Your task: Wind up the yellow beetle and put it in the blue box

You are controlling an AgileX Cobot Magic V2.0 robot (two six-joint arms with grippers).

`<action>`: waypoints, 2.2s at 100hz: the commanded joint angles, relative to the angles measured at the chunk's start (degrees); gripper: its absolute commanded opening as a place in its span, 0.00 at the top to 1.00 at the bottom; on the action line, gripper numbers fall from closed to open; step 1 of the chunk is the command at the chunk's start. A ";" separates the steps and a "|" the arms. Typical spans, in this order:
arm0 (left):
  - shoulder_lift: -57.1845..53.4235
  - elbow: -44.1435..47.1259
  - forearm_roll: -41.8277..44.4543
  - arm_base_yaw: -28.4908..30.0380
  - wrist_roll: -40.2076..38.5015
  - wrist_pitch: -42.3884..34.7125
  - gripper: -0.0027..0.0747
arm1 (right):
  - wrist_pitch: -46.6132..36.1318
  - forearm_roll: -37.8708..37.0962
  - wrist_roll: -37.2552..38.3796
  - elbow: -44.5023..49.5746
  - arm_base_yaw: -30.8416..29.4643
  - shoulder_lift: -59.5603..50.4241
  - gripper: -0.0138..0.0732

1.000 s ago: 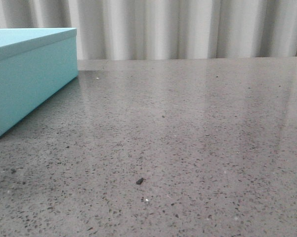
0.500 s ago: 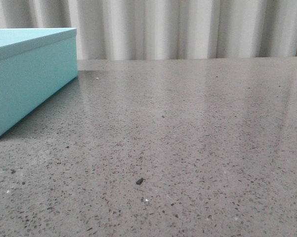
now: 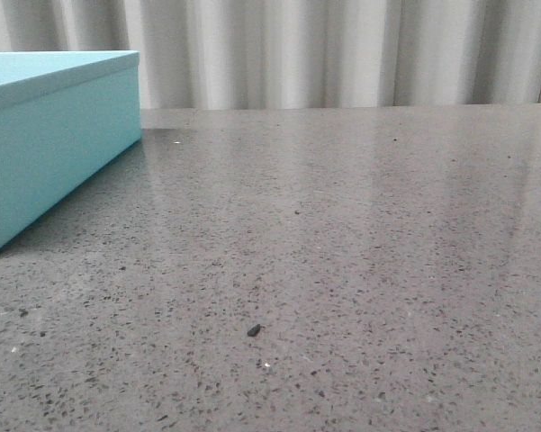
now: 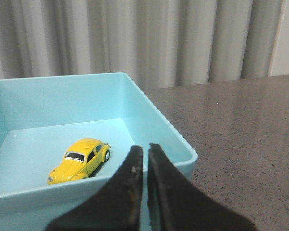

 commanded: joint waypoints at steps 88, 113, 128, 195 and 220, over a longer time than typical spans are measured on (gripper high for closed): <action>-9.30 14.51 31.06 12.37 -31.36 -2.62 0.99 | -4.71 -1.19 0.00 -1.32 -0.04 -0.38 0.90; -9.66 14.51 30.61 12.37 -31.75 5.52 0.99 | -4.71 -1.19 0.00 -1.32 -0.04 -0.38 0.90; -9.79 14.51 30.61 12.37 -31.75 5.61 0.99 | -4.71 -1.19 0.00 -1.32 -0.04 -0.38 0.90; -9.79 14.51 30.61 12.37 -31.75 5.61 0.99 | -4.71 -1.19 0.00 -1.32 -0.04 -0.38 0.90; -9.79 14.51 30.61 12.37 -31.75 5.61 0.99 | -4.00 -1.19 0.00 -1.32 -0.04 -0.38 0.90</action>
